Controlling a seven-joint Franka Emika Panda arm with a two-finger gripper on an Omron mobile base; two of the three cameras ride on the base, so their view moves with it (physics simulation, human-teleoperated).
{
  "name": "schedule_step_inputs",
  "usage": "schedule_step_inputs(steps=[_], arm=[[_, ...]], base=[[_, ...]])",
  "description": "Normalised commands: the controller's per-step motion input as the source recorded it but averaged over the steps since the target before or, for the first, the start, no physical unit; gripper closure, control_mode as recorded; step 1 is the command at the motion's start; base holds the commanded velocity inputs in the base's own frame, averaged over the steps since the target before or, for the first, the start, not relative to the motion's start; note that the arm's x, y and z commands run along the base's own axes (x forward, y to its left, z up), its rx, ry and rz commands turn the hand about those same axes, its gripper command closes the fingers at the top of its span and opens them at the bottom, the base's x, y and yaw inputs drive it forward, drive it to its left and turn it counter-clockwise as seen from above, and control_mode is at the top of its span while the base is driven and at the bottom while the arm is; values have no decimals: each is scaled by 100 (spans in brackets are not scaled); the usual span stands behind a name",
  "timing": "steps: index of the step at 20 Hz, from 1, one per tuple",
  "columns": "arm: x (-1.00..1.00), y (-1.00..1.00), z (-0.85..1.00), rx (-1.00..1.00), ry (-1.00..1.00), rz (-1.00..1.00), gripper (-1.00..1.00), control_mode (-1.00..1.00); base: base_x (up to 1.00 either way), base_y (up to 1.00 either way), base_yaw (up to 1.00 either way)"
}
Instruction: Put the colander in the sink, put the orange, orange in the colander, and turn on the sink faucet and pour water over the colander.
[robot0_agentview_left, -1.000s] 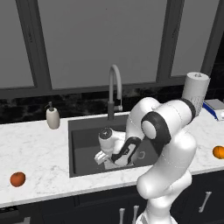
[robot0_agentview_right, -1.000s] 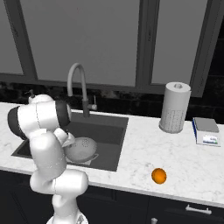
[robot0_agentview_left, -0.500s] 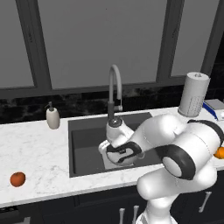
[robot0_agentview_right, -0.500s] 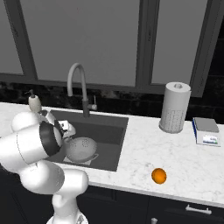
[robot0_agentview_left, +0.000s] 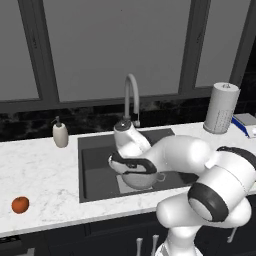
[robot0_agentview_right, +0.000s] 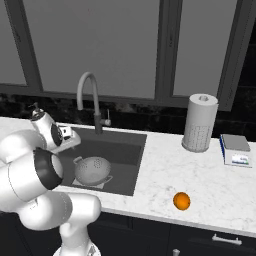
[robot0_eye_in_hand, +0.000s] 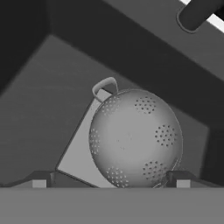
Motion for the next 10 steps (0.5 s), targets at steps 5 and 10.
schedule_step_inputs(steps=[5,10], arm=[[-5,33,22,0,8,0,-100,-100],[-40,29,13,14,-1,0,-100,-100]], base=[[0,0,0],[0,0,0]])
